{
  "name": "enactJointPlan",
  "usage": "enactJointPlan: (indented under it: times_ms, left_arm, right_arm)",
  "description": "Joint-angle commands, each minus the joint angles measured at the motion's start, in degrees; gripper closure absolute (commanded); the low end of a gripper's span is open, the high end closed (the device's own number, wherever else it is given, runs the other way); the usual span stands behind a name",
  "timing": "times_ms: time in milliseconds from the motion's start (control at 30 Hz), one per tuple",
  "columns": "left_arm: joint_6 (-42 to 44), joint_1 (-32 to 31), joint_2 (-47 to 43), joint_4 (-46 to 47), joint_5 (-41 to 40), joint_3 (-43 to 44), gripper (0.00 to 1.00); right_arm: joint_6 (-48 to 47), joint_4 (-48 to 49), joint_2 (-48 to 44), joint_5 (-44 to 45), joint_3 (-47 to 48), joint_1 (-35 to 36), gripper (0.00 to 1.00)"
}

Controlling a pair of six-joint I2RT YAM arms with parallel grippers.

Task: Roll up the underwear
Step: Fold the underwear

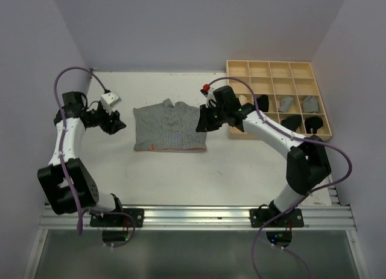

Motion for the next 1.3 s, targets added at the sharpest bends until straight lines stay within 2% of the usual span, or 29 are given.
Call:
enactJointPlan:
  times_ms: [0,67,200,367,433,567,600,667,700,733,767,833,867,900,933,967,1000,1033,1067,1100,1167,1267]
  left_arm:
    - [-6.3,-8.3,9.4,8.1,-3.5,6.3,0.46]
    - [-9.6,-12.3,13.5,11.7,-8.6,8.6,0.5]
    - [-10.9,-16.4,24.0,13.9,-15.9,13.9,0.56]
    - [-6.3,-18.2,29.6,13.1,-25.1,12.4,0.62]
    - [-1.8,-18.3,29.5,11.6,-27.5,10.1,0.65]
    - [4.3,-18.4,24.1,9.6,-26.5,-1.1,0.72]
    - [4.9,-18.4,22.7,9.0,-24.3,-2.9,0.74]
    - [6.4,-19.4,17.9,5.6,-22.9,-7.0,0.75]
    - [6.8,-20.2,15.7,4.4,-20.6,-8.2,0.74]
    - [7.1,-22.8,10.8,1.7,-19.0,-9.1,0.72]
    - [7.2,-24.3,8.2,0.3,-16.9,-10.0,0.64]
    - [5.8,-27.8,0.7,-2.5,-11.1,-9.7,0.55]
    - [5.3,-28.6,-1.3,-3.3,-9.2,-8.3,0.46]
    - [4.3,-28.9,-3.1,-3.0,-6.8,-7.5,0.4]
    - [-1.4,-29.0,-6.0,1.1,-7.6,-6.8,0.36]
    - [-5.1,-29.0,-6.9,4.2,-9.2,-6.0,0.34]
    - [-7.4,-28.9,-7.5,6.3,-12.8,-5.7,0.33]
    - [-9.3,-28.9,-7.6,8.8,-14.4,-5.1,0.33]
    - [-10.1,-28.9,-7.2,10.7,-16.1,-5.4,0.34]
    - [-11.3,-28.8,-6.8,12.9,-20.4,-5.8,0.34]
    - [-14.0,-28.8,-2.8,17.8,-24.0,-6.4,0.36]
    - [-16.7,-26.6,5.9,18.4,-23.7,-3.8,0.42]
  right_arm:
    - [5.2,1.1,4.9,5.9,-1.0,2.0,0.89]
    - [7.1,1.5,7.2,7.4,-1.1,2.4,0.89]
    - [7.9,0.1,13.6,9.0,1.7,3.0,0.91]
    - [5.0,-6.0,23.3,11.8,8.5,2.9,0.91]
    - [3.4,-7.9,27.1,13.2,12.9,2.8,0.91]
    - [0.0,-12.6,34.6,14.0,25.0,1.3,0.92]
    - [-0.9,-14.2,36.9,14.1,32.6,0.9,0.92]
    - [-3.5,-19.4,42.9,14.2,41.1,-0.3,0.92]
    - [-4.3,-20.8,44.8,13.4,50.1,-0.7,0.92]
    - [-5.0,-23.9,46.5,12.6,55.0,-1.5,0.92]
    - [-5.2,-25.1,50.2,11.7,64.2,-1.8,0.92]
    - [-5.0,-27.2,52.2,10.5,70.8,-2.5,0.9]
    - [-5.0,-27.1,51.2,10.4,72.0,-2.7,0.9]
    - [-4.9,-26.6,49.4,10.4,70.4,-2.8,0.89]
    - [-4.4,-24.0,47.2,11.3,67.3,-2.8,0.88]
    - [-4.2,-22.1,44.6,11.0,58.7,-2.8,0.88]
    - [-4.0,-20.1,38.6,10.3,54.0,-2.8,0.88]
    - [-2.9,-15.8,35.8,8.6,49.1,-2.7,0.87]
    - [-2.1,-13.1,32.6,6.8,39.6,-2.4,0.87]
    - [-0.5,-8.3,28.1,5.8,35.2,-2.0,0.87]
    - [0.8,-5.4,25.2,4.3,27.0,-0.1,0.85]
    - [4.6,-2.6,24.4,2.5,22.3,2.9,0.84]
